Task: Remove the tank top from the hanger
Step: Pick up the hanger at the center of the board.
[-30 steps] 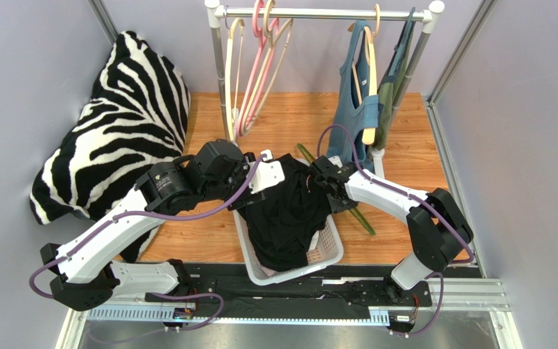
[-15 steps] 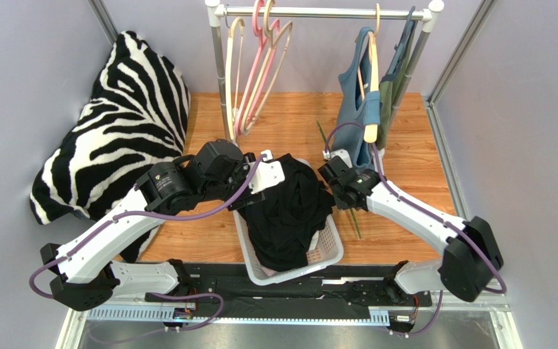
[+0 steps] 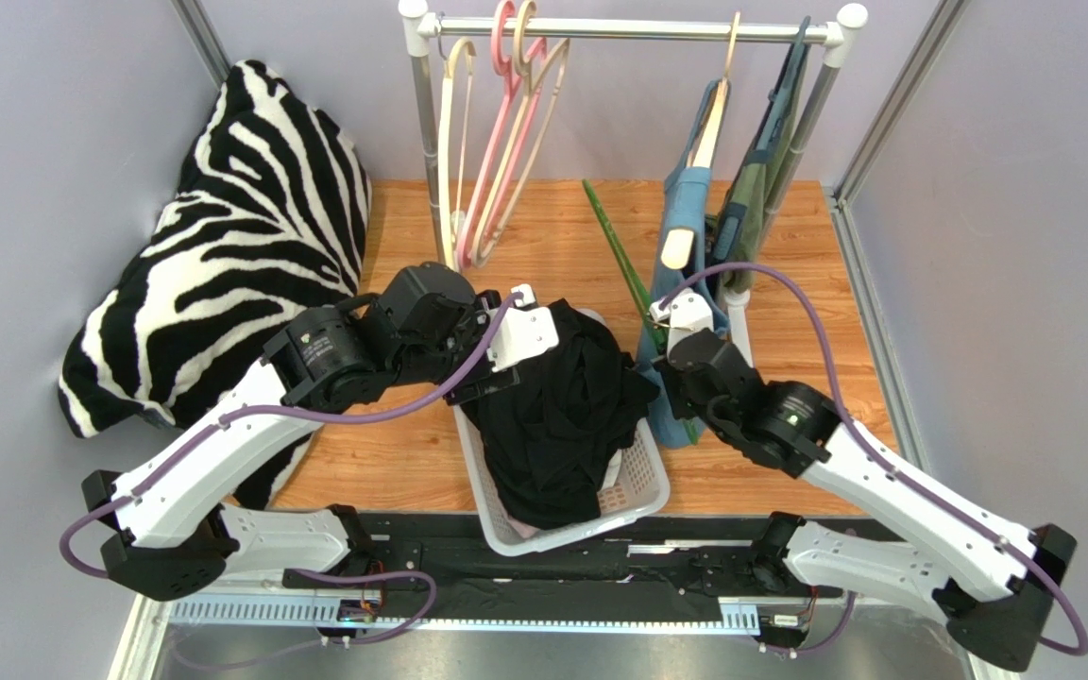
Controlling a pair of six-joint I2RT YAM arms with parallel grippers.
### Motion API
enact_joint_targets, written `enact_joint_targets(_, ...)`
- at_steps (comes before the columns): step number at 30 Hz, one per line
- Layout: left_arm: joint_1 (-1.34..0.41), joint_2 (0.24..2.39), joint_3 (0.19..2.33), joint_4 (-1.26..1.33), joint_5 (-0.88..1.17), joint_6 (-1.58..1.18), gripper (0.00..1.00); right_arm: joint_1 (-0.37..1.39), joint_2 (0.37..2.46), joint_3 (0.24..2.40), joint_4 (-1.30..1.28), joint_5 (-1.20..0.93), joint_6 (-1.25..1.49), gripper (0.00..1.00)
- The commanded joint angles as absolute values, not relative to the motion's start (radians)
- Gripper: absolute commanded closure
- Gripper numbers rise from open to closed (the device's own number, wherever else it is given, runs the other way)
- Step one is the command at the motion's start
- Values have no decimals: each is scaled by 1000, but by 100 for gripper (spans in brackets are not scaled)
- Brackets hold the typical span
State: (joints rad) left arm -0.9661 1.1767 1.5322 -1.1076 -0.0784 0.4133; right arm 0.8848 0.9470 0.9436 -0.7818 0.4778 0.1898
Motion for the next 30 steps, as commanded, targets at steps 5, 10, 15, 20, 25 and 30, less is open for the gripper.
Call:
enact_joint_targets(5, -973, 1198, 1739, -1117, -35, 564, 35, 916, 868, 1060, -764, 162, 103, 100)
enact_joint_targets(10, -982, 1213, 1804, -1127, -31, 699, 35, 928, 871, 1100, -831, -26, 115, 100)
enact_joint_targets(15, -982, 1204, 1732, -1195, 52, 902, 34, 943, 928, 1141, -945, -138, 86, 100)
enact_joint_targets(20, -991, 1181, 1678, -1169, 29, 986, 26, 992, 985, 1175, -992, -138, 43, 100)
enact_joint_targets(25, -991, 1120, 1643, -1201, 125, 1049, 21, 1035, 1014, 1215, -1008, -91, 3, 100)
enact_joint_targets(30, -1005, 1074, 1517, -1236, 187, 1066, 1, 1089, 1042, 1256, -1031, -66, -44, 100)
